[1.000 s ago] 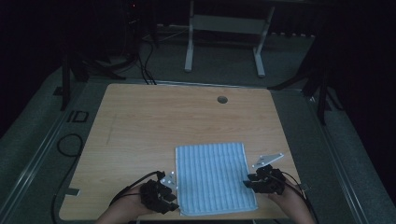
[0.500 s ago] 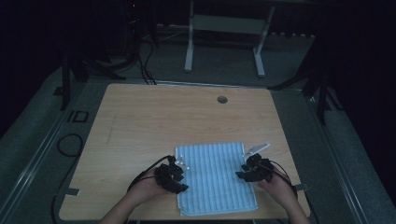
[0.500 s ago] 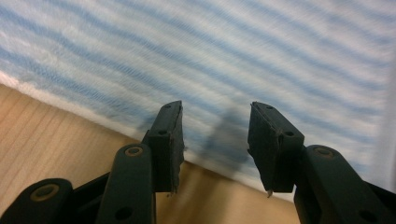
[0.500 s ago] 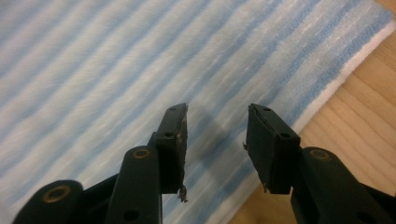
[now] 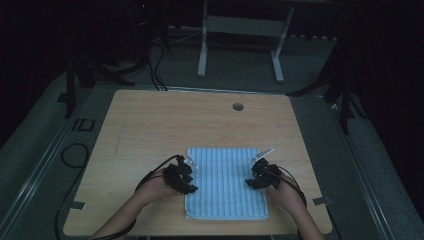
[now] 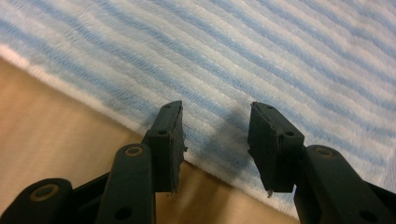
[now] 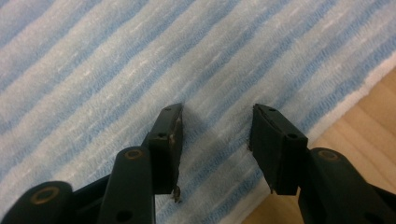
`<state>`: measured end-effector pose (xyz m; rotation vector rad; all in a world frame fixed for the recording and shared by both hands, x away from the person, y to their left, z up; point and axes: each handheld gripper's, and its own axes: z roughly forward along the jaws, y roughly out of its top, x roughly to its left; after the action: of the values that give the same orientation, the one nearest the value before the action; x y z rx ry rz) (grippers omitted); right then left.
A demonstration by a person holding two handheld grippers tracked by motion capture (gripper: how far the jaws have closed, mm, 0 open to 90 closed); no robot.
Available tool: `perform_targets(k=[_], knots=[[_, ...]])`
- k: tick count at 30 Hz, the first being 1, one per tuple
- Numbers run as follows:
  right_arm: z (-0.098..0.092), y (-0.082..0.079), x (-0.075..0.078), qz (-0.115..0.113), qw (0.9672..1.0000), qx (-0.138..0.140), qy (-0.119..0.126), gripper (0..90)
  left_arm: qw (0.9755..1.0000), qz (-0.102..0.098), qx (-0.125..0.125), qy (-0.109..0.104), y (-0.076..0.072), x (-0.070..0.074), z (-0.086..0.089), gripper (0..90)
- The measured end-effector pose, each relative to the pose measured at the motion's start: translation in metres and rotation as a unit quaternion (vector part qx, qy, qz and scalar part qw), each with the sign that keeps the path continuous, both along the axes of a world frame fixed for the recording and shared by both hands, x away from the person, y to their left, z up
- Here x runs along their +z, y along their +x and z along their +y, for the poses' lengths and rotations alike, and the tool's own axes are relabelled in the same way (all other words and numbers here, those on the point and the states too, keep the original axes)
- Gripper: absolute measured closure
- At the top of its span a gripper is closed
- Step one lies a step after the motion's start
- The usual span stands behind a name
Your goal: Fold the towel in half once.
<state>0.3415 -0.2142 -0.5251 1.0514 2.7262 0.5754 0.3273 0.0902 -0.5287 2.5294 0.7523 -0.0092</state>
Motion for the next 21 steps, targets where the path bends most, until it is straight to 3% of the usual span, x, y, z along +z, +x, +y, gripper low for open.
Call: perform_targets(k=[3, 10, 14, 21], knots=[[0.003, 0.006, 0.000, 0.005, 1.0000, -0.005, 0.002, 52.1, 1.0000, -0.005, -0.001, 0.008, 0.007, 0.001, 0.001, 55.0], [0.006, 0.013, 0.001, 0.006, 0.9999, -0.001, 0.011, 48.9, 0.9999, 0.010, 0.010, 0.003, 0.011, 0.003, 0.005, 52.2], [-0.004, 0.015, 0.016, -0.006, 0.9995, -0.007, 0.030, 48.3, 0.9996, -0.001, 0.026, 0.007, 0.013, 0.013, 0.009, 47.3], [-0.022, 0.027, 0.043, -0.024, 0.9985, -0.025, 0.043, 48.1, 0.9985, -0.012, 0.052, 0.006, 0.019, 0.024, 0.020, 47.2]])
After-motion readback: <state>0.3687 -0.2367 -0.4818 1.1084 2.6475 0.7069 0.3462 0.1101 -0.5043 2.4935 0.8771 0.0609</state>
